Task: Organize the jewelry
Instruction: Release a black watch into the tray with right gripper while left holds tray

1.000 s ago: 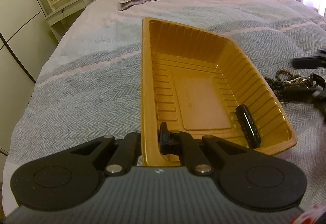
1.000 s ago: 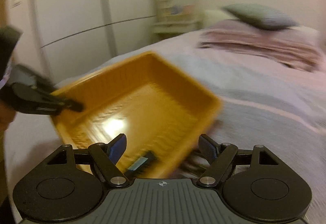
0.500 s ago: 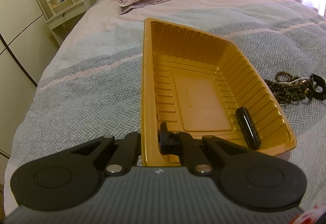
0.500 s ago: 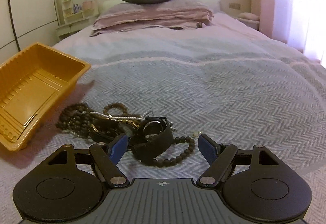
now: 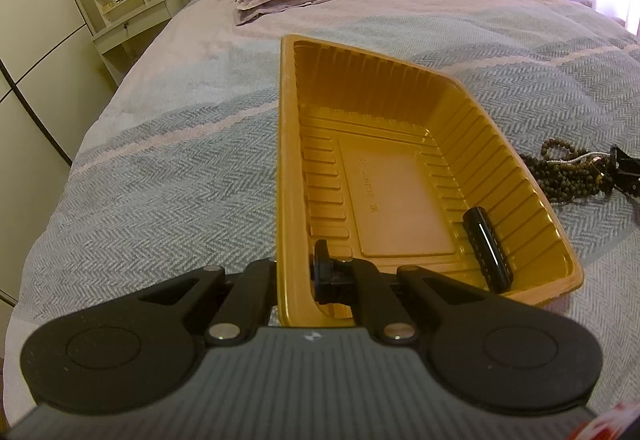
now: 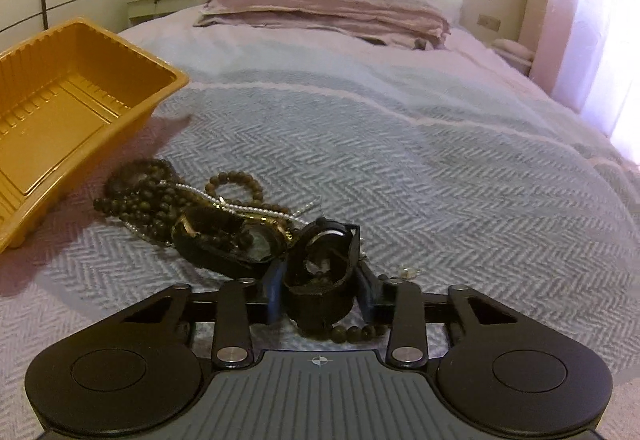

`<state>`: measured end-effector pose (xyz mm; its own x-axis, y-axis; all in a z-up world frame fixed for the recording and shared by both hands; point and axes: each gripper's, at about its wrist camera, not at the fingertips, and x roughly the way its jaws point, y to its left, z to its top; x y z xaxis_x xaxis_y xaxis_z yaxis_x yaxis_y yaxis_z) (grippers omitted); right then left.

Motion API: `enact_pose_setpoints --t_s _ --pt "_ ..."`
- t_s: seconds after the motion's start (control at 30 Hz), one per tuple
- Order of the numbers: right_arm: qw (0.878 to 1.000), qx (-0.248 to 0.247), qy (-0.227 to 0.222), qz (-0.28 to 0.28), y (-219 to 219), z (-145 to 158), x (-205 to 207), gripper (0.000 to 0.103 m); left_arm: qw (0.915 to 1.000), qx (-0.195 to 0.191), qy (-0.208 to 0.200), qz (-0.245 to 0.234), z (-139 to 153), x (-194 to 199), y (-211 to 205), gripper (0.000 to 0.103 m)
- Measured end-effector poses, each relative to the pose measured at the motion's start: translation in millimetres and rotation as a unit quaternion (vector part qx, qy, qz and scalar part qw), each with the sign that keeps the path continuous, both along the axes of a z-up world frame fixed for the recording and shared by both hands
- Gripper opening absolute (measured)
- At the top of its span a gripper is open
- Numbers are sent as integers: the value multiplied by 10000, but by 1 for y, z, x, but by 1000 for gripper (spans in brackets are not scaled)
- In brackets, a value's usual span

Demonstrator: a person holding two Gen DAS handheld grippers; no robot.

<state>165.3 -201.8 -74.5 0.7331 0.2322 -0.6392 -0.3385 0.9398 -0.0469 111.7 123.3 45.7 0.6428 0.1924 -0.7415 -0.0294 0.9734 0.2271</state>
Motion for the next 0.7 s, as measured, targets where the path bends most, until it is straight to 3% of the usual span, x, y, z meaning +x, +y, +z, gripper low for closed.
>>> enact_pose_setpoints --t_s 0.7 --pt "9978 221 -595 -168 -4 37 -11 27 10000 -22 -34 -19 0 -1 -1 2"
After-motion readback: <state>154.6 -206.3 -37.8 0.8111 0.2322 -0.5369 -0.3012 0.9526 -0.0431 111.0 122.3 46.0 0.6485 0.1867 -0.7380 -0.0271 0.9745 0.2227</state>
